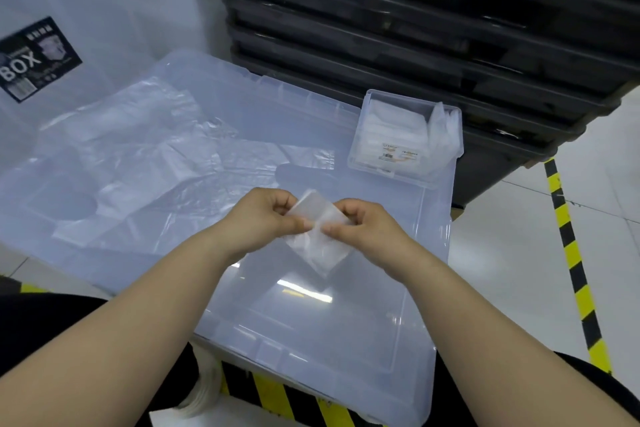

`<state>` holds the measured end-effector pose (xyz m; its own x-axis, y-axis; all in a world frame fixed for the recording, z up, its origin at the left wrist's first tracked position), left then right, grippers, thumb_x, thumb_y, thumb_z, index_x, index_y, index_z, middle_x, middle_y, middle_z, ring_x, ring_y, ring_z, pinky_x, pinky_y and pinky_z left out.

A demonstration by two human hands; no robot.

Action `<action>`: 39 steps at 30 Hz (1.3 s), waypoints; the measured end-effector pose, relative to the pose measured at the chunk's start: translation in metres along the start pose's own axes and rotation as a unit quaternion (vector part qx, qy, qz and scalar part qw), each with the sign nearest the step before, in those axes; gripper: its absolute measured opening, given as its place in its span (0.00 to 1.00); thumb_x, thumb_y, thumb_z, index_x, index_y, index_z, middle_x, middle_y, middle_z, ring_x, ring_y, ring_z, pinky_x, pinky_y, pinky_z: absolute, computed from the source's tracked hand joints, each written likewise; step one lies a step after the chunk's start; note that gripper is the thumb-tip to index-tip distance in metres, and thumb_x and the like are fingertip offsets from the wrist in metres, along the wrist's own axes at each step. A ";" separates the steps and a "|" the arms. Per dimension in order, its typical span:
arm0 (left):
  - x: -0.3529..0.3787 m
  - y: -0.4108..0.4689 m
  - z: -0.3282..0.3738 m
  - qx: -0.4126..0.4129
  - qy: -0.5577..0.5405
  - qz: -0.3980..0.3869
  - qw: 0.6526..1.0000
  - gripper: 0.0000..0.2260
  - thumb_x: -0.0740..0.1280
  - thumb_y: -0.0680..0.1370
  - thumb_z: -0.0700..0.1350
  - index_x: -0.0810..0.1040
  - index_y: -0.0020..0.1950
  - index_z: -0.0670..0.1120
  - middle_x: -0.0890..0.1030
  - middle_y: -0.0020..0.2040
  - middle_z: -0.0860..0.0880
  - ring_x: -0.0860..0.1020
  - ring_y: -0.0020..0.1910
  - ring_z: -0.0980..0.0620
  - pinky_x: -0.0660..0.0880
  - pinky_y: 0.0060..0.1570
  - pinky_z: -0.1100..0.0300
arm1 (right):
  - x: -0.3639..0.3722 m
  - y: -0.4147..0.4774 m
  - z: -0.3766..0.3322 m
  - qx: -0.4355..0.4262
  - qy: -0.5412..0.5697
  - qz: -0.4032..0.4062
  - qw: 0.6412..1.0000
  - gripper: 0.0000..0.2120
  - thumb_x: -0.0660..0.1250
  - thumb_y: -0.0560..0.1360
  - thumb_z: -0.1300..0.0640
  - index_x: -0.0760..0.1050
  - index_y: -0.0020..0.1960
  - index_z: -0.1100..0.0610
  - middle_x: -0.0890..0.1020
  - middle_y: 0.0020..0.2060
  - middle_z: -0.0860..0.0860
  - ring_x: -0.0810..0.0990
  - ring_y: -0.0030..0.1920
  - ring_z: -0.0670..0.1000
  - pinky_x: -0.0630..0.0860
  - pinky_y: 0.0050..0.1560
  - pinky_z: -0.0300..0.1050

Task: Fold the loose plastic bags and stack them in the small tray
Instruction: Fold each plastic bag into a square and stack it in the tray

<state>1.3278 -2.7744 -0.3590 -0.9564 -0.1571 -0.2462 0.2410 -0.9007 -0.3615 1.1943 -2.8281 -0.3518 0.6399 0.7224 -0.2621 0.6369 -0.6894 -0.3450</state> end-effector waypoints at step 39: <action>0.049 0.088 0.060 0.098 0.094 -0.072 0.988 0.22 0.52 0.82 0.46 0.50 0.75 0.58 0.55 0.75 0.54 0.59 0.72 0.56 0.57 0.56 0.70 | -0.160 0.098 -0.073 0.054 -0.470 0.063 0.879 0.07 0.67 0.73 0.55 0.77 0.47 0.58 0.76 0.41 0.50 0.74 0.42 0.49 0.68 0.45 0.41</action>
<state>1.2922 -2.8856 -0.3493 -0.9265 0.0407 -0.3741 0.0499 -0.9721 -0.2294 1.1859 -3.0149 -0.2780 0.0323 0.4004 -0.9158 0.5099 -0.7946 -0.3295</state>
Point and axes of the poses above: each hand's wrist, its own y-axis towards the middle knuckle, its own x-axis out of the palm, z = x × y, the point moved 5 cm from there along y, towards the middle knuckle
